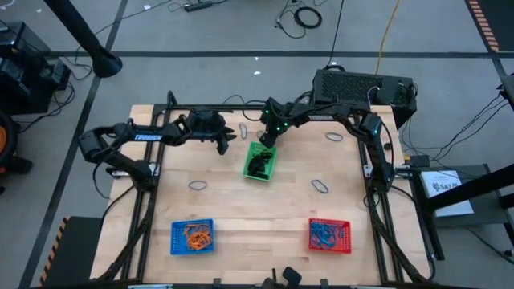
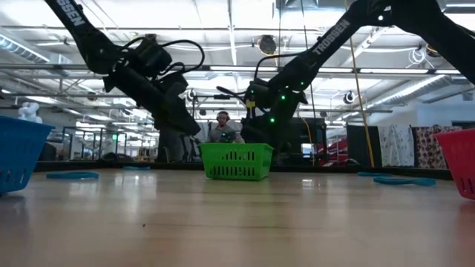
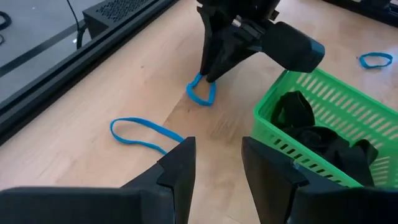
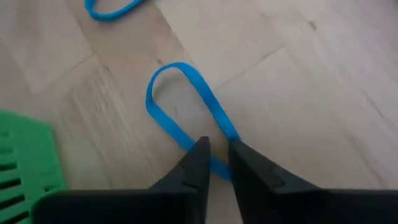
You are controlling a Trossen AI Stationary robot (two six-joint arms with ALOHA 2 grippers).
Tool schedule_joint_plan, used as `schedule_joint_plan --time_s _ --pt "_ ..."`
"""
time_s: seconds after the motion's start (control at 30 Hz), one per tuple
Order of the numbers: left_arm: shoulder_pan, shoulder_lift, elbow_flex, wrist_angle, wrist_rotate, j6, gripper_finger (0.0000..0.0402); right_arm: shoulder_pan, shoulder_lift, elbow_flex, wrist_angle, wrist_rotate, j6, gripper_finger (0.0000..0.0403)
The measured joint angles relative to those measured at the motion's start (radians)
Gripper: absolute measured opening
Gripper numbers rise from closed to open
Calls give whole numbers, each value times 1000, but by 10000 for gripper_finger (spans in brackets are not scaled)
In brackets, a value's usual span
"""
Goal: Sort rubber bands into baskets
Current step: Put the blue rubber band into the red bin
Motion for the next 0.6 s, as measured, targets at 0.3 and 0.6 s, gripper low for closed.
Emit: schedule_joint_plan --time_s 0.3,0.6 --pt "-50 0 0 -35 1 0 137 0 -37 -4 -64 -6 -41 1" --pt "-104 0 -22 -80 2 1 137 0 -243 -3 -111 2 -47 0"
